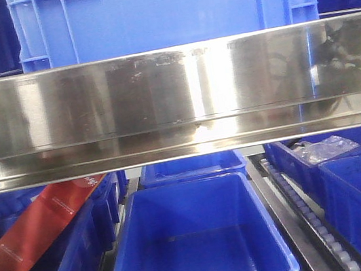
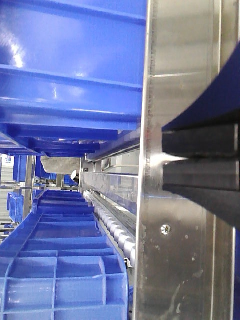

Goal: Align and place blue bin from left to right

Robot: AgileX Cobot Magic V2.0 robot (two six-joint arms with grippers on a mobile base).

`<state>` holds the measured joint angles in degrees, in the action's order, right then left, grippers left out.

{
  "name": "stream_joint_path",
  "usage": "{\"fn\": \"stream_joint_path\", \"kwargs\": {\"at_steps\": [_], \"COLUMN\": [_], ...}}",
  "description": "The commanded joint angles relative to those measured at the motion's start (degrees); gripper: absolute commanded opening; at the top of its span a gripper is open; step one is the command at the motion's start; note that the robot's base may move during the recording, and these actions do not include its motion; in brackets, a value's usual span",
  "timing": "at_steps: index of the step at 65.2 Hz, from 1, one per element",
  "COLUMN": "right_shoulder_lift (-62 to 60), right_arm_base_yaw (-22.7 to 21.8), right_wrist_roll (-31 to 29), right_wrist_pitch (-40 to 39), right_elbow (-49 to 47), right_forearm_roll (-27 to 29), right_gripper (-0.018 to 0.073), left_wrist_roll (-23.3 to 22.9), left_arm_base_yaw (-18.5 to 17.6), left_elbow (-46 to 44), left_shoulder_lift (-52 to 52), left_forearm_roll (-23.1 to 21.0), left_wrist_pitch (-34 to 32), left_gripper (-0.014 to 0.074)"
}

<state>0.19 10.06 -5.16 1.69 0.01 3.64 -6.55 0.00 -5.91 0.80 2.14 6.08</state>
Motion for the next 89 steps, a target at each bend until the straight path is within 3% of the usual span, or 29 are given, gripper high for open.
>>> {"fn": "stream_joint_path", "kwargs": {"at_steps": [1,11,14,27,89], "right_shoulder_lift": [-0.2,-0.2,-0.2,-0.2,-0.2], "right_arm_base_yaw": [-0.3,-0.3,-0.3,-0.3,-0.3], "right_wrist_roll": [-0.1,-0.1,-0.1,-0.1,-0.1], "right_wrist_pitch": [-0.8,-0.8,-0.8,-0.8,-0.8], "right_elbow": [0.0,0.0,0.0,0.0,0.0], "right_forearm_roll": [0.2,0.2,0.2,0.2,0.2], "right_gripper": [-0.0080,-0.0080,-0.0080,-0.0080,-0.0080], "left_wrist_roll": [0.5,0.5,0.7,3.4,3.4], "left_arm_base_yaw": [0.0,0.0,0.0,0.0,0.0], "left_elbow": [2.3,5.9,5.9,5.9,5.9], "left_shoulder_lift": [-0.8,-0.8,-0.8,-0.8,-0.8], "left_forearm_roll": [-0.4,-0.4,-0.2,-0.1,-0.3], "left_wrist_pitch": [-1.1,-8.6,-5.2,-5.6,-7.5], "left_gripper": [-0.0111,-0.0111,-0.0111,-0.0111,-0.0111]}}
